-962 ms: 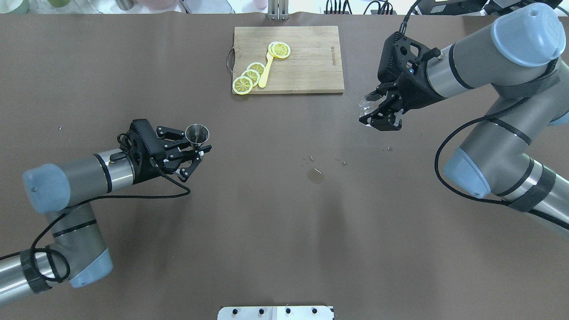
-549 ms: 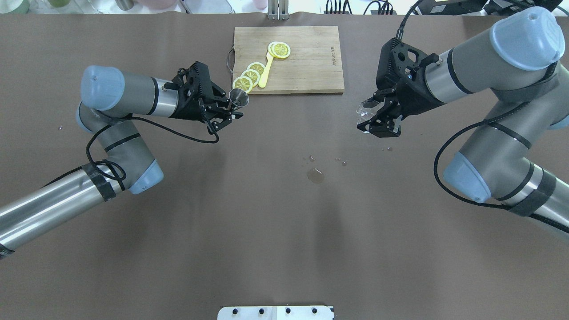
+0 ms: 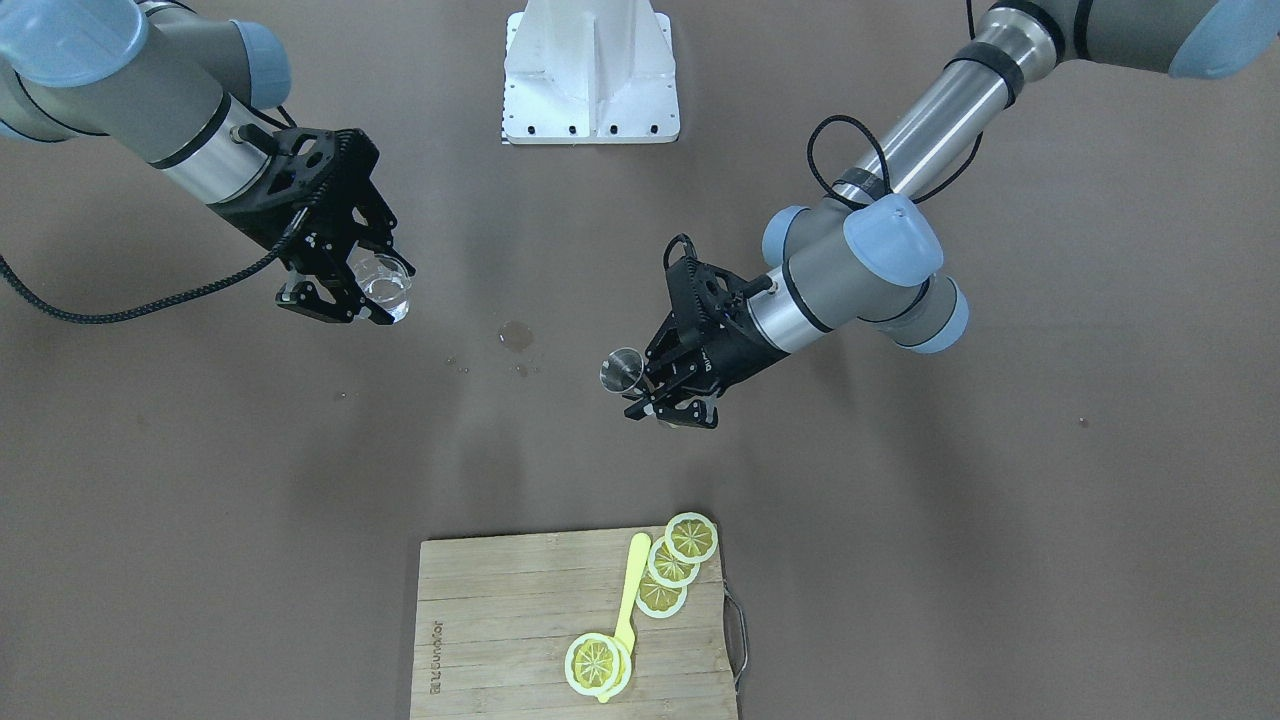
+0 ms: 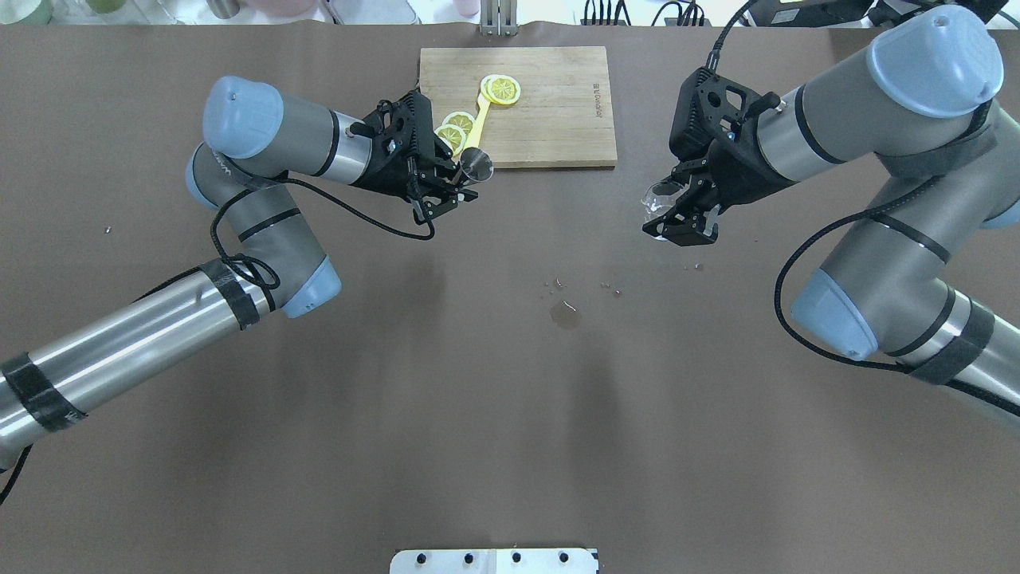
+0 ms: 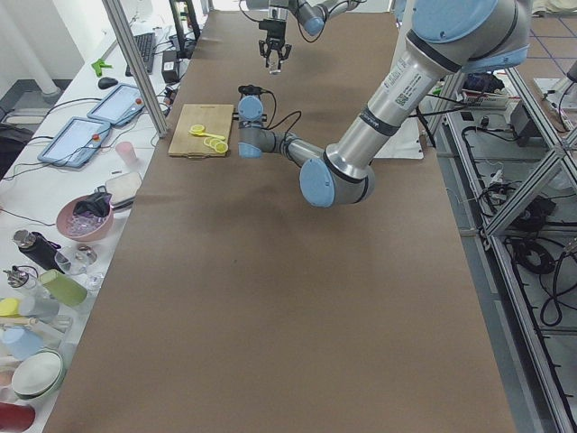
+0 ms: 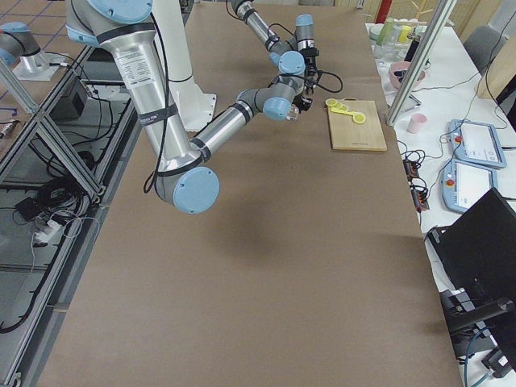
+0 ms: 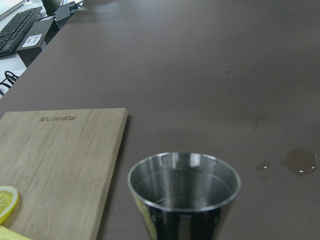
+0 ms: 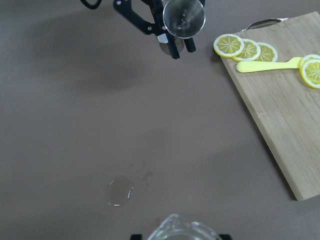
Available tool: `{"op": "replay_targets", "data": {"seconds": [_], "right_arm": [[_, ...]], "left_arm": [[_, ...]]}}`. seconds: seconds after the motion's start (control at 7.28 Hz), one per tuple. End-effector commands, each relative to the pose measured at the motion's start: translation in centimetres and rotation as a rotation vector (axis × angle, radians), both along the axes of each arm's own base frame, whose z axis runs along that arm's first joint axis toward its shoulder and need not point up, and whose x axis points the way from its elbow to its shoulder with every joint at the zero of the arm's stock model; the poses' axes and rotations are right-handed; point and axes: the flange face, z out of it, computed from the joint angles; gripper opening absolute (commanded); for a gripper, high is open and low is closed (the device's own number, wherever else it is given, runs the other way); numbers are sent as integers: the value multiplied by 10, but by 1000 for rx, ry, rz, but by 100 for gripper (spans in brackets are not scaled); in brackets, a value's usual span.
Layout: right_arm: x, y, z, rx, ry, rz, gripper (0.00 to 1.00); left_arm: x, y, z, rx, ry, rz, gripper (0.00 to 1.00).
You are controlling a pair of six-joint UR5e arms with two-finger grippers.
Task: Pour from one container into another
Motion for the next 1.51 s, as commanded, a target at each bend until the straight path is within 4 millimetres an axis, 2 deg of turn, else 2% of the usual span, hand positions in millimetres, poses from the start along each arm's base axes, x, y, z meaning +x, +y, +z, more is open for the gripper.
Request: {"op": "replay_targets", "data": {"seconds": [0.0, 0.27, 0.55, 0.96, 1.24, 1.37], "right_arm": [[-5, -7, -16, -11, 13, 6, 0], [-14, -18, -40, 36, 94, -29, 0], [-16, -20, -40, 16, 114, -34, 0], [-24, -22, -56, 2, 147, -52, 0], [-30, -20, -61, -20, 166, -64, 0], [-32, -20, -70, -31, 181, -70, 0]], "left_arm": [[25, 16, -17, 14, 19, 23, 0], [48, 34, -40, 27, 55, 9, 0], [75, 58, -46, 1, 135, 0, 0], [94, 67, -69, 3, 179, -20, 0], [98, 68, -69, -10, 184, -39, 0], [98, 67, -71, -11, 185, -39, 0]]}}
